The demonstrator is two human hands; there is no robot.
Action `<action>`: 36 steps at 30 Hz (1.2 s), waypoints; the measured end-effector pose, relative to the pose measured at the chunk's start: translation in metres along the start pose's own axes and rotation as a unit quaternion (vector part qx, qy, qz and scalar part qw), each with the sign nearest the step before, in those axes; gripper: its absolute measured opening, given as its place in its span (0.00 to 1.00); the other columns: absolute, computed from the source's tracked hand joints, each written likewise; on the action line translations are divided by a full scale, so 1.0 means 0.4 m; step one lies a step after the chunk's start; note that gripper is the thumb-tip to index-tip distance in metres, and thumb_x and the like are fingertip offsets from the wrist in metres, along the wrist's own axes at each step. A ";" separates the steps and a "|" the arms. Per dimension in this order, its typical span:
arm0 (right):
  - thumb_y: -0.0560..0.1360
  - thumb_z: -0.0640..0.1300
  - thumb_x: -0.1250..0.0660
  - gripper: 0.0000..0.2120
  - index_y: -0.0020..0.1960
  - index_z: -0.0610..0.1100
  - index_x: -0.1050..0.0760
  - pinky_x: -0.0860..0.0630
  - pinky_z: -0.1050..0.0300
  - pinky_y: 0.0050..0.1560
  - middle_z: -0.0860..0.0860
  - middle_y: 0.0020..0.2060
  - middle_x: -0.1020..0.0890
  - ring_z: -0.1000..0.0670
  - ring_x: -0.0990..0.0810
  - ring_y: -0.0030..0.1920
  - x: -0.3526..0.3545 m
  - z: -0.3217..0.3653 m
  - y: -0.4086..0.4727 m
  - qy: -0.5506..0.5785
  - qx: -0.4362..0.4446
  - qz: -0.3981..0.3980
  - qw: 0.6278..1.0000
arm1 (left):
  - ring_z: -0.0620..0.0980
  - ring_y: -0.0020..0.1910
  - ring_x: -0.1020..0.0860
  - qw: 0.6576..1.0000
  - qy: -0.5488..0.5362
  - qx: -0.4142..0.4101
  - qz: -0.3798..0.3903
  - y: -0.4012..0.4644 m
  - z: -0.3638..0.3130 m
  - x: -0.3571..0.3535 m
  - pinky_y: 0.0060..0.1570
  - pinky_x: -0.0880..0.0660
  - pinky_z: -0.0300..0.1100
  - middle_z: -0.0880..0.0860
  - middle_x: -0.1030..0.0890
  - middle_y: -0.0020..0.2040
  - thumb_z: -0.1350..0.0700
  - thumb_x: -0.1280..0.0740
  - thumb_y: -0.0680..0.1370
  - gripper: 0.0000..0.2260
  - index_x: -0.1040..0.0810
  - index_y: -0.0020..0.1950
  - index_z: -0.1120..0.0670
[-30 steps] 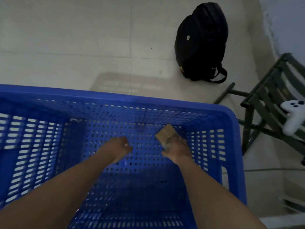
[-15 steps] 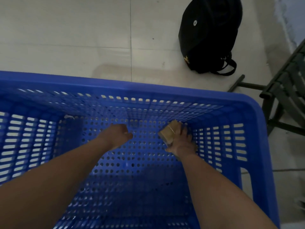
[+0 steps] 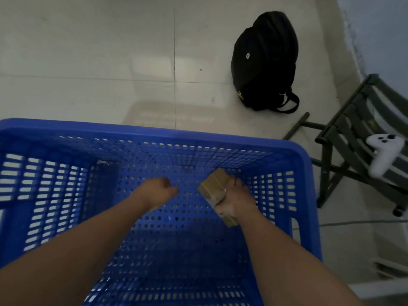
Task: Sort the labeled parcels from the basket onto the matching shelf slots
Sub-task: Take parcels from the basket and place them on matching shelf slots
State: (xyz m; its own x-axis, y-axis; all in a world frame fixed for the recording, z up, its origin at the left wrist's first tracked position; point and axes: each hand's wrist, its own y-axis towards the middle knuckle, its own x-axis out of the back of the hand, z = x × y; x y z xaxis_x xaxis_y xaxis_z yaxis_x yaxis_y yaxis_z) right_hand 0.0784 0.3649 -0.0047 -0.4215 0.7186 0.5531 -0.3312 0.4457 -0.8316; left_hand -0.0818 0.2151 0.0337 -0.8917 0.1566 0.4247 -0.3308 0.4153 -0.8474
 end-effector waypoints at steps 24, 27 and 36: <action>0.69 0.57 0.29 0.50 0.77 0.49 0.60 0.31 0.45 0.65 0.48 0.69 0.38 0.45 0.36 0.68 0.844 0.205 -0.949 0.129 0.198 -0.157 0.959 | 0.56 0.52 0.23 0.863 -0.477 -0.106 -0.128 -0.920 -0.496 0.598 0.51 0.23 0.52 0.57 0.23 0.54 0.46 0.31 0.74 0.21 0.30 0.58 0.57; 0.67 0.55 0.27 0.47 0.76 0.52 0.51 0.28 0.46 0.63 0.49 0.67 0.33 0.46 0.30 0.66 0.985 0.230 -1.082 0.278 0.225 -0.151 0.922 | 0.54 0.47 0.22 0.851 -0.477 -0.176 -0.133 -1.071 -0.566 0.740 0.51 0.24 0.51 0.55 0.23 0.50 0.42 0.34 0.75 0.22 0.29 0.59 0.57; 0.73 0.53 0.35 0.23 0.66 0.46 0.28 0.22 0.51 0.47 0.43 0.54 0.18 0.45 0.18 0.49 1.307 0.288 -1.496 0.597 0.307 0.005 0.741 | 0.56 0.63 0.27 0.813 -0.476 -0.315 -0.114 -1.448 -0.652 1.040 0.67 0.34 0.56 0.55 0.24 0.61 0.38 0.39 0.76 0.24 0.29 0.65 0.51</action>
State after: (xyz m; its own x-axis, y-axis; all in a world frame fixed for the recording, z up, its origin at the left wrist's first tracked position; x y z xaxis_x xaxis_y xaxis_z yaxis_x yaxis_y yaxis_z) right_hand -0.0411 0.4125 0.7879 0.4998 0.8435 -0.1967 -0.8095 0.3741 -0.4525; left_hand -0.1805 0.2735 0.7842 -0.7644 -0.6281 -0.1456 -0.5636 0.7606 -0.3223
